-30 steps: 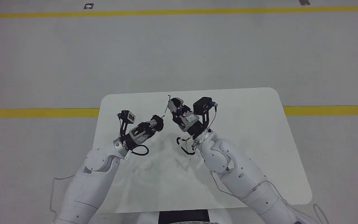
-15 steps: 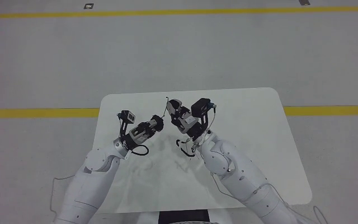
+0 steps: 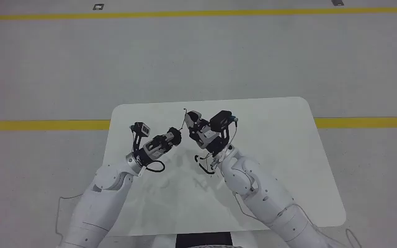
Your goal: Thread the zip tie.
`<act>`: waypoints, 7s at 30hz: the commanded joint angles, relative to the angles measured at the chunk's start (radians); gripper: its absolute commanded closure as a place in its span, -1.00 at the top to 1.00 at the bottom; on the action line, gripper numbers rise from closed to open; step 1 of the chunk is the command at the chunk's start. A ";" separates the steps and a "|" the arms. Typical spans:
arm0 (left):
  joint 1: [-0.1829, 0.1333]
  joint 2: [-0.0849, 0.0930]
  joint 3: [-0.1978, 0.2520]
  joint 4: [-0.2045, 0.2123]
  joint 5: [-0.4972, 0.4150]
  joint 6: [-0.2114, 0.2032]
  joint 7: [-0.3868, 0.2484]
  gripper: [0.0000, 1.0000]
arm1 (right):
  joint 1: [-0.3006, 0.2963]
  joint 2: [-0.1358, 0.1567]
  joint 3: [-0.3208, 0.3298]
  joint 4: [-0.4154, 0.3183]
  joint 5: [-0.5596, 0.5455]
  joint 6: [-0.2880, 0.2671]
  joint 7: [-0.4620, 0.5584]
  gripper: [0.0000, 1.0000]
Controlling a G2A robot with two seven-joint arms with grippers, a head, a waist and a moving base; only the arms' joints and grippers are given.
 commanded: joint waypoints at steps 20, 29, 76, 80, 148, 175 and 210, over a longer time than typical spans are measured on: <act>0.000 0.000 0.000 0.000 0.000 0.000 0.000 -1.00 | -0.018 -0.012 0.018 -0.004 -0.036 -0.007 0.035 -1.00; 0.000 0.000 0.000 0.000 0.000 0.000 0.000 -1.00 | -0.026 -0.016 0.018 0.001 -0.067 -0.003 0.054 -1.00; 0.002 0.021 0.010 -0.046 -0.005 0.004 0.039 -1.00 | -0.073 -0.026 0.070 -0.029 -0.088 -0.052 0.052 1.00; 0.007 0.025 0.000 -0.066 -0.054 0.031 0.010 -1.00 | -0.084 -0.026 0.081 -0.030 -0.116 -0.037 0.015 1.00; 0.012 0.020 0.000 0.061 -0.965 0.642 -0.200 -1.00 | -0.077 -0.008 0.095 0.011 -0.589 -0.031 -0.086 1.00; 0.023 -0.002 0.048 -0.003 -1.035 0.623 -0.068 -1.00 | -0.013 0.013 0.024 0.000 -0.696 0.017 -0.119 1.00; 0.025 -0.006 0.051 -0.005 -1.035 0.628 -0.058 -1.00 | 0.070 0.079 -0.132 -0.002 -0.696 0.131 -0.127 -0.56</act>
